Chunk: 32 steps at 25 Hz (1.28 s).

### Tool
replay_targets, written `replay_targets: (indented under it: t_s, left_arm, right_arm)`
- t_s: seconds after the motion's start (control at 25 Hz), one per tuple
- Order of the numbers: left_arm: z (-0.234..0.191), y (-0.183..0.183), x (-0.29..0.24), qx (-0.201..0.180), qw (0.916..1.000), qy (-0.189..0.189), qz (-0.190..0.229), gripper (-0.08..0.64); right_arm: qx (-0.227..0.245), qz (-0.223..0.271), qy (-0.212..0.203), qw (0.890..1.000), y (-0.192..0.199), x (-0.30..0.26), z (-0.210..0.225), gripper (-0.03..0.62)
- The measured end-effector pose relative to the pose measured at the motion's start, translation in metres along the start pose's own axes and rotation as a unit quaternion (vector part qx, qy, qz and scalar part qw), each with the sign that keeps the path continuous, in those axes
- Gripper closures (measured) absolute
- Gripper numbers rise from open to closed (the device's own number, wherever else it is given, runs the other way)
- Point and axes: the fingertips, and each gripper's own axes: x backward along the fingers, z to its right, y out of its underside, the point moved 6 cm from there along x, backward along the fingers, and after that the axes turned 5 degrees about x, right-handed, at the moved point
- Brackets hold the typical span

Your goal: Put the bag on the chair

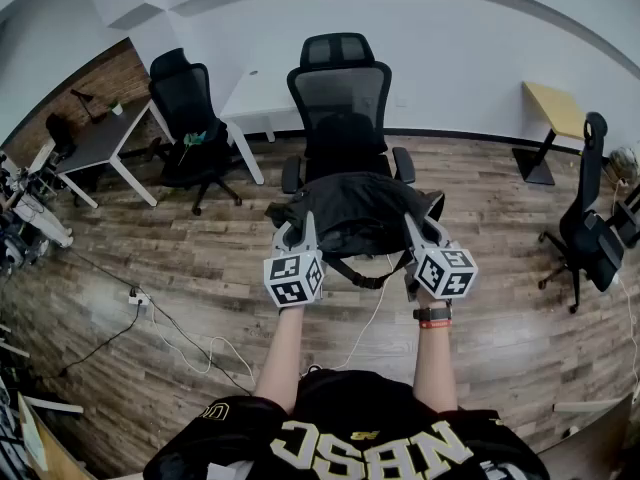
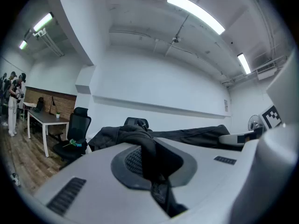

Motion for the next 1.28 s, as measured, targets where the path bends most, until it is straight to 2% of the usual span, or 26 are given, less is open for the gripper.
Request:
replay_targets:
  t_s: [0.2, 0.44, 0.6, 0.8, 0.96, 1.08, 1.28]
  left_arm:
    - [0.018, 0.016, 0.004, 0.014, 0.9999, -0.001, -0.005, 0.534]
    - [0.014, 0.029, 0.002, 0.015, 0.9997, -0.007, -0.019, 0.534]
    - [0.008, 0.038, -0.020, 0.020, 0.9996, -0.004, -0.019, 0.534]
    - [-0.011, 0.043, -0.080, 0.024, 0.9996, 0.007, -0.013, 0.534]
    - [-0.045, 0.029, -0.140, 0.030, 0.9995, 0.007, -0.002, 0.534]
    - [-0.066, 0.020, -0.181, 0.026, 0.9996, 0.014, -0.002, 0.534]
    - [-0.102, 0.014, -0.240, 0.031, 0.9990, 0.030, -0.010, 0.534]
  right_arm:
    - [-0.007, 0.000, 0.016, 1.000, -0.002, 0.013, 0.016, 0.528]
    - [-0.016, -0.014, 0.015, 1.000, 0.015, 0.009, 0.016, 0.529]
    - [-0.009, -0.022, 0.020, 1.000, 0.020, -0.009, 0.026, 0.529]
    - [-0.004, -0.021, 0.031, 0.999, 0.017, -0.066, 0.050, 0.528]
    - [0.015, -0.023, 0.015, 1.000, 0.000, -0.136, 0.048, 0.519]
    - [0.029, -0.025, 0.020, 0.999, -0.010, -0.178, 0.048, 0.517]
    - [0.021, -0.039, 0.033, 0.998, -0.014, -0.245, 0.060, 0.517]
